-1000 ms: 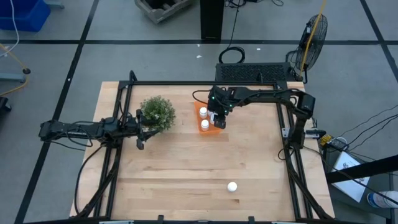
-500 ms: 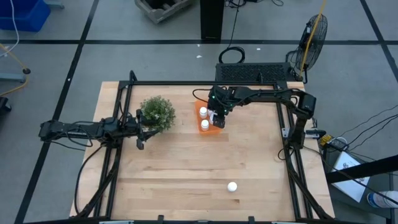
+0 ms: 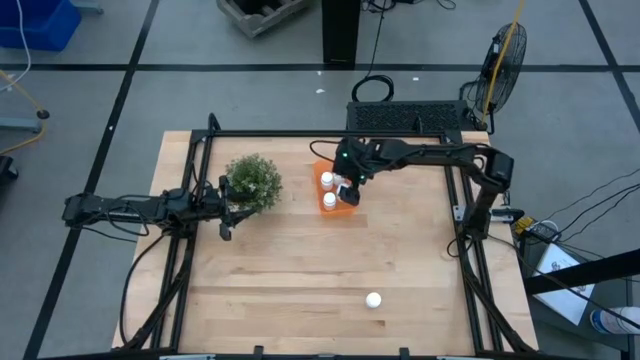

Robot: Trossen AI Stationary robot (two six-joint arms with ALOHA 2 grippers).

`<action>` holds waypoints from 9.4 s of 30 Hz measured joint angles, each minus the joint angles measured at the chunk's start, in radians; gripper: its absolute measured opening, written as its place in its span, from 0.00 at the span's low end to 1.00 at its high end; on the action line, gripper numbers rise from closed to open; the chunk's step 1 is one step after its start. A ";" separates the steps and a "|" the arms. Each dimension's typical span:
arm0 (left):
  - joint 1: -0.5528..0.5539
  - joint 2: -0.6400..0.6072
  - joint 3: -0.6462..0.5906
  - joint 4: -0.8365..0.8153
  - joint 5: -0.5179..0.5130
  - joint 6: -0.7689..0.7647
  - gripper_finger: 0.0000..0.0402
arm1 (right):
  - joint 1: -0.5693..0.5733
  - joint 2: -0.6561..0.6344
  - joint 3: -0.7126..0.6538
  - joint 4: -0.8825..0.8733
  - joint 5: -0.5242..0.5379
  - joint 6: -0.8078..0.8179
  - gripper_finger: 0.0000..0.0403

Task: Pick and place pill bottles into a basket
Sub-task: Put the white pill bottle into the orange bin

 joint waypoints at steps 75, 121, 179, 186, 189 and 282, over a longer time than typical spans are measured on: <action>0.000 0.001 0.000 -0.001 0.000 0.000 0.53 | 0.858 -0.239 -0.229 -0.019 0.134 0.623 0.69; 0.000 0.001 0.000 0.000 0.000 0.000 0.53 | 0.838 -0.001 -0.013 -0.220 0.029 0.516 0.69; 0.000 0.001 0.000 0.000 0.000 0.000 0.53 | 0.825 0.064 -0.015 -0.072 0.053 0.458 0.69; 0.000 0.001 0.000 0.001 0.000 0.000 0.53 | 0.825 0.065 -0.015 -0.061 0.055 0.446 0.69; 0.000 0.001 0.000 0.000 0.000 0.000 0.53 | 0.823 0.065 -0.015 -0.075 0.054 0.457 0.63; 0.000 0.001 0.000 0.000 0.000 0.000 0.53 | 0.127 0.057 -0.012 -0.132 0.022 -0.055 0.36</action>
